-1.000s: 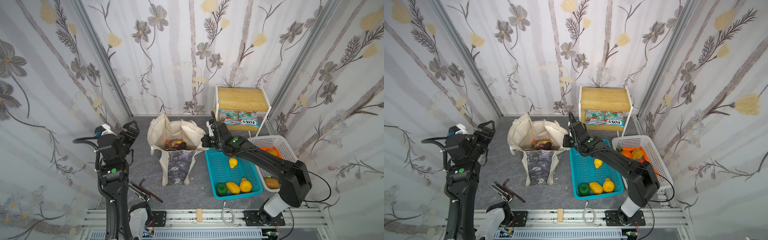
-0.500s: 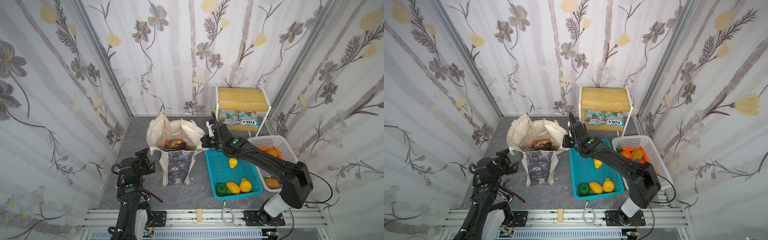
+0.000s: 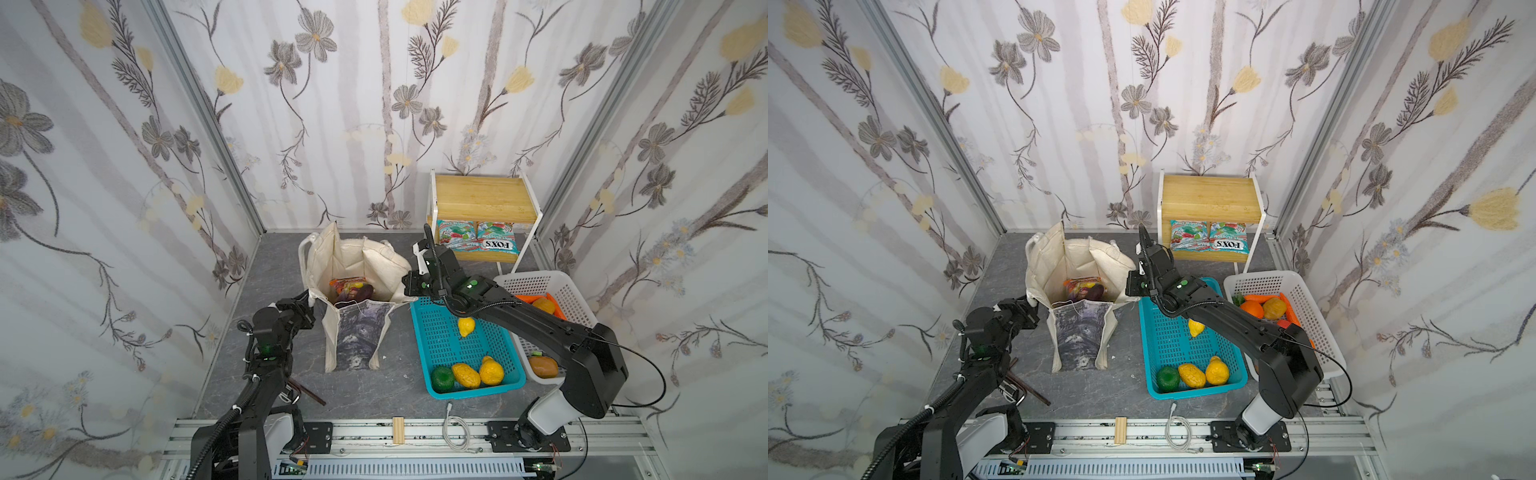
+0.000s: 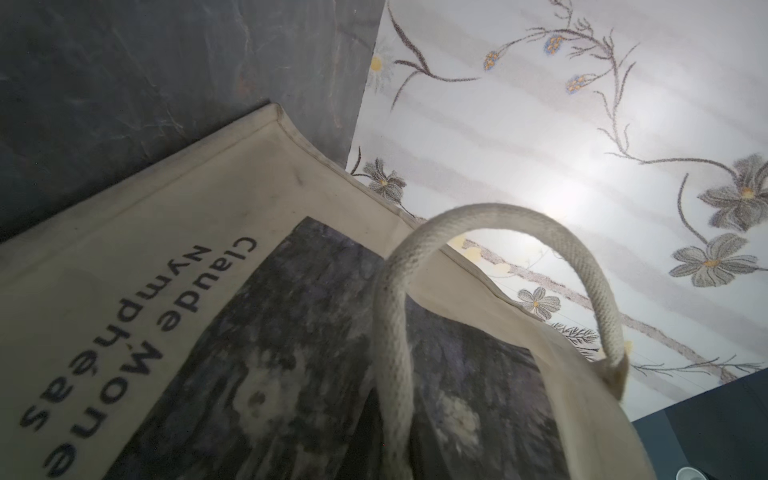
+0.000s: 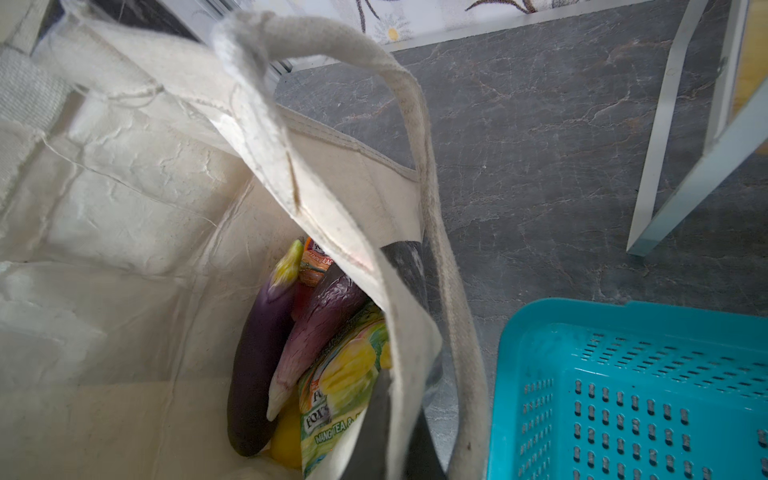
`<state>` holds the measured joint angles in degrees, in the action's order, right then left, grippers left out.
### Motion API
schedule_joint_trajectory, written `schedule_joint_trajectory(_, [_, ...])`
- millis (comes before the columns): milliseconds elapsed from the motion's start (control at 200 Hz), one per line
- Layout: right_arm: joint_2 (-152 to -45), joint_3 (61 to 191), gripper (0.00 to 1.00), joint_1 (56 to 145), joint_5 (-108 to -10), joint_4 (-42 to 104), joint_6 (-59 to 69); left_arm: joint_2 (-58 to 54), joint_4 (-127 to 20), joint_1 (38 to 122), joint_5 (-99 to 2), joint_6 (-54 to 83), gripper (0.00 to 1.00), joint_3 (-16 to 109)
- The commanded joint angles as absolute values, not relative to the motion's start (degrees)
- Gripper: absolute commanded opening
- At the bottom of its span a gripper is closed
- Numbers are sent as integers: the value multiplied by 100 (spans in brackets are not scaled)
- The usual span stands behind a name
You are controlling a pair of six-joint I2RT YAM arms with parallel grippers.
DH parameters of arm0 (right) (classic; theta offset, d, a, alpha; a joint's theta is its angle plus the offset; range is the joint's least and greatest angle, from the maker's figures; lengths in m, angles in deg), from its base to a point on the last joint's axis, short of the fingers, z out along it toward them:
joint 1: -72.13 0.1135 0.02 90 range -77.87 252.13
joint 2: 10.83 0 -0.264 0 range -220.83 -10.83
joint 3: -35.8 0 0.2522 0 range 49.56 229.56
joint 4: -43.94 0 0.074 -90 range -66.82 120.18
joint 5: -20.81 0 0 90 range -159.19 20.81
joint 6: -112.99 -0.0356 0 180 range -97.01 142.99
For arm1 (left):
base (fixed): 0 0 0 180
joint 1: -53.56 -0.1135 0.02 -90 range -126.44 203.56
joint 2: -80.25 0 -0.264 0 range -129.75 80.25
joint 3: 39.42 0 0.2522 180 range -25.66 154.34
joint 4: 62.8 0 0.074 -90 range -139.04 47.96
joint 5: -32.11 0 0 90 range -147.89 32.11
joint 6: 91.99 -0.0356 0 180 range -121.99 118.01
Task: Place the food into the grocery bag and tie it
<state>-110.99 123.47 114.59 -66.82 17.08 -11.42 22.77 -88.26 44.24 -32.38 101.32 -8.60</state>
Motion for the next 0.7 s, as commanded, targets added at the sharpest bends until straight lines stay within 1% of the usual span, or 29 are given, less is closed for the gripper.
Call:
schedule_joint_trajectory(0, [-11029,12326,1,11459,-6651,1883,-1091,2491,-9348,4057,-3046,9395,0,-568])
schedule_joint_trajectory(115, [-10868,12278,13,11450,-6515,1982,-1091,2874,-8194,3642,-2976,8618,0,-244])
schedule_joint_trajectory(145, [-10804,12255,18,11451,-6523,2009,-1091,3016,-7854,3552,-3025,8395,0,-156])
schedule_joint_trajectory(185, [-10725,12230,29,11450,-6552,2018,-1090,3200,-7404,3437,-3131,8038,0,18])
schedule_joint_trajectory(255, [-10536,12164,53,11442,-6727,1995,-1099,3450,-6332,3329,-3477,7164,0,538])
schedule_joint_trajectory(280, [-10430,12105,59,11427,-6785,2013,-1157,3506,-6023,3318,-3606,6878,0,725])
schedule_joint_trajectory(300, [-10336,12032,63,11412,-6803,2055,-1237,3555,-5912,3304,-3667,6709,0,834])
schedule_joint_trajectory(355, [-9956,11696,65,11286,-6697,2320,-1488,3666,-5608,3214,-3813,6518,0,989])
schedule_joint_trajectory(430, [-9519,11184,71,11046,-6594,2660,-1990,3744,-5388,3096,-3875,6416,0,1084])
schedule_joint_trajectory(520, [-9156,10710,71,10767,-6423,2811,-2491,3795,-5198,3050,-4036,6304,0,1099])
schedule_joint_trajectory(625, [-9015,10273,69,10683,-6457,2827,-2955,3797,-5011,2975,-4185,6200,0,1118])
schedule_joint_trajectory(695, [-9149,10034,63,10676,-6174,3090,-3290,3820,-4986,2979,-4216,6204,0,1099])
